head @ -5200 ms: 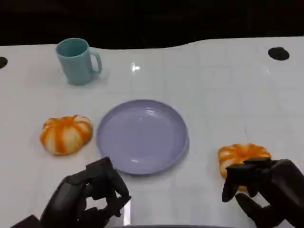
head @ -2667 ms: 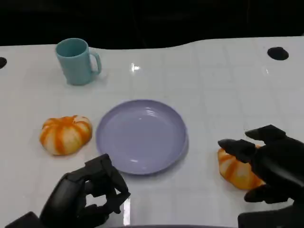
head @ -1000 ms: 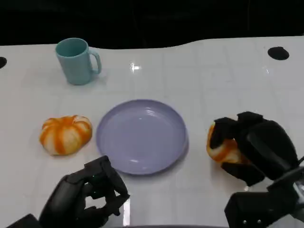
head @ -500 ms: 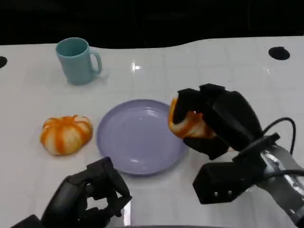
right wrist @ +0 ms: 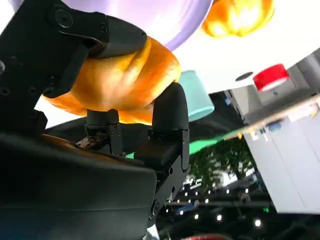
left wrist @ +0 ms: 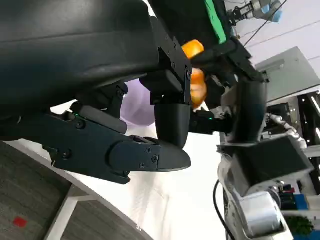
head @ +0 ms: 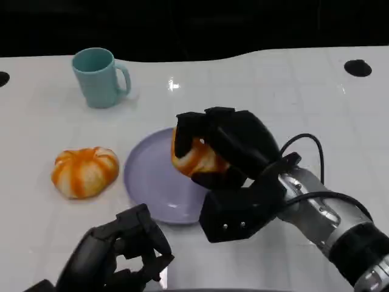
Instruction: Grasp the bread from the table and place it into the plate.
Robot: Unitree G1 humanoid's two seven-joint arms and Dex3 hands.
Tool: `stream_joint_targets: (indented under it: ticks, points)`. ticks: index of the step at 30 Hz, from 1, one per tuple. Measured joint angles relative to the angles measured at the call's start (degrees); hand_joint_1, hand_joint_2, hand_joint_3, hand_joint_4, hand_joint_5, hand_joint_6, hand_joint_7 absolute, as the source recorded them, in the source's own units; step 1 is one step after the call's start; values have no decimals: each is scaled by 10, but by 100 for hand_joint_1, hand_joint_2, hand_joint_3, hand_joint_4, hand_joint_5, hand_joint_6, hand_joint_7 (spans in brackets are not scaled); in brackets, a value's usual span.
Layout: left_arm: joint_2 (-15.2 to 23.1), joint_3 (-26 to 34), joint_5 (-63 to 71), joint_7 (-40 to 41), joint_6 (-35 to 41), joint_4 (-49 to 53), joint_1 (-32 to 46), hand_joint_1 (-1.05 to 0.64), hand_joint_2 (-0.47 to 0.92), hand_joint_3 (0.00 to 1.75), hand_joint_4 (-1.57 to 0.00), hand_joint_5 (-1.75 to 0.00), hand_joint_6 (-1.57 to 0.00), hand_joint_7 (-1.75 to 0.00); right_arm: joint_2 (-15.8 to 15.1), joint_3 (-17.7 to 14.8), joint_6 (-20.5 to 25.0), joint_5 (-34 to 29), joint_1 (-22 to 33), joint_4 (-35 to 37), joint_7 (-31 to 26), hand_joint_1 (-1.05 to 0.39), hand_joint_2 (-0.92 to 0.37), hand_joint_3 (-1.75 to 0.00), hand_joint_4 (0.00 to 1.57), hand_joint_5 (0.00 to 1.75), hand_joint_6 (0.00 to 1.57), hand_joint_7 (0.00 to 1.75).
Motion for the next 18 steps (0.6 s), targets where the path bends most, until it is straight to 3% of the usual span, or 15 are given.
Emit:
stream_joint_targets:
  ticks: [4, 5, 6, 8, 10, 11, 14, 18]
  points:
    - [0, -1, 1, 0, 8, -8, 3, -55, 92, 33, -66, -175, -59, -154, 23, 4, 7, 2, -30, 63, 2, -17, -43, -114, 90, 175, 67, 168]
    - [0, -2, 1, 0, 9, -9, 3, -55, 92, 33, -66, -175, -59, -154, 28, 4, 11, 6, -35, 78, 6, -18, -46, -110, 82, 172, 69, 144]
    - [0, -2, 1, 0, 10, -10, 4, -55, 92, 33, -66, -175, -59, -154, 34, 3, 15, 12, -40, 89, 14, -21, -51, -93, 74, 147, 71, 102]
    - [0, -3, 1, 0, 13, -13, 5, -55, 92, 33, -67, -175, -59, -154, 44, 0, 27, 27, -47, 107, 35, -31, -61, -65, 59, 101, 69, 49]
    - [0, -3, 3, 0, 16, -17, 5, -55, 92, 33, -67, -175, -59, -155, 46, 4, 35, 28, -54, 119, 55, -41, -73, -41, 48, 69, 64, 23]
    - [0, -4, 4, 0, 16, -18, 5, -54, 92, 33, -67, -175, -59, -155, 45, 9, 36, 26, -57, 121, 64, -48, -82, -29, 34, 56, 55, 11]
    - [0, -4, 4, 0, 17, -20, 6, -54, 92, 33, -67, -175, -59, -155, 38, 25, 46, 17, -64, 119, 97, -62, -91, -20, 12, 42, 39, 1]
    - [0, -4, 4, 0, 18, -25, 7, -54, 92, 34, -67, -175, -59, -156, 23, 36, 69, 15, -65, 98, 139, -72, -92, -26, 2, 31, 27, 0]
